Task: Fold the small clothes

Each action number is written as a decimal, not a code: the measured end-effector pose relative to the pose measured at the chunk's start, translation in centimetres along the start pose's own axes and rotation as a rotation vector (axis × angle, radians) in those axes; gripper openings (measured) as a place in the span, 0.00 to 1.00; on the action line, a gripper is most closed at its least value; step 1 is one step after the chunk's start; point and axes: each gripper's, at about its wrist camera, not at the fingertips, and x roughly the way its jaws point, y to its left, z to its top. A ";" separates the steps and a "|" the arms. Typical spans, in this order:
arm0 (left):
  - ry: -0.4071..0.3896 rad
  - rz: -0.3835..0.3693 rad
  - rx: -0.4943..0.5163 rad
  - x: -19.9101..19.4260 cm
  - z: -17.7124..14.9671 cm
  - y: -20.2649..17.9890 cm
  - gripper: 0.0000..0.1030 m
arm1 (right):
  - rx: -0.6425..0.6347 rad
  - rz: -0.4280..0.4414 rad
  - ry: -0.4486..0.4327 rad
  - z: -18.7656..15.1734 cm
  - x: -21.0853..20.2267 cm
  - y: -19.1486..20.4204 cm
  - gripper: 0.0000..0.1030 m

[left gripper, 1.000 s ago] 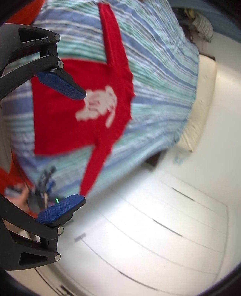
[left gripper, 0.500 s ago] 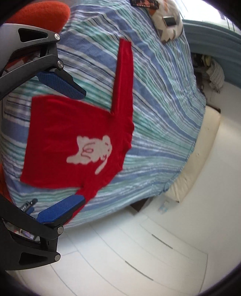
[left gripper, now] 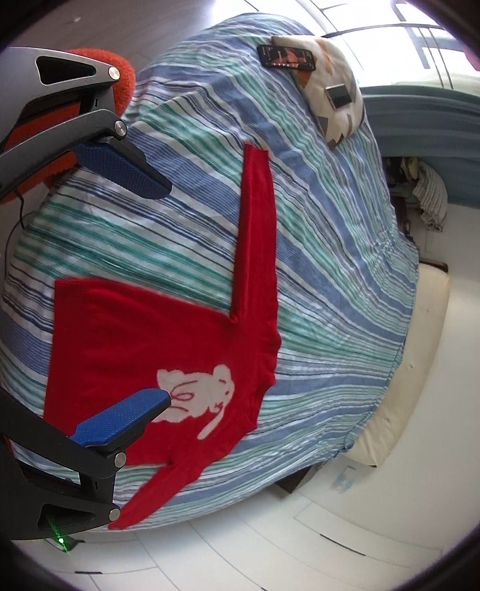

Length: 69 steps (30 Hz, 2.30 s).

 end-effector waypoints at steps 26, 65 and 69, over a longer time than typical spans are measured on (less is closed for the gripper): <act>0.021 0.002 0.021 0.8 -0.3 0.2 1.00 | -0.004 -0.001 0.003 0.0 -0.1 -0.1 0.73; 0.036 0.000 0.024 1.3 -0.6 0.0 1.00 | -0.006 -0.002 0.004 0.0 -0.1 -0.1 0.73; 0.037 0.000 0.024 1.3 -0.6 0.0 1.00 | -0.006 -0.002 0.004 0.0 -0.1 -0.2 0.73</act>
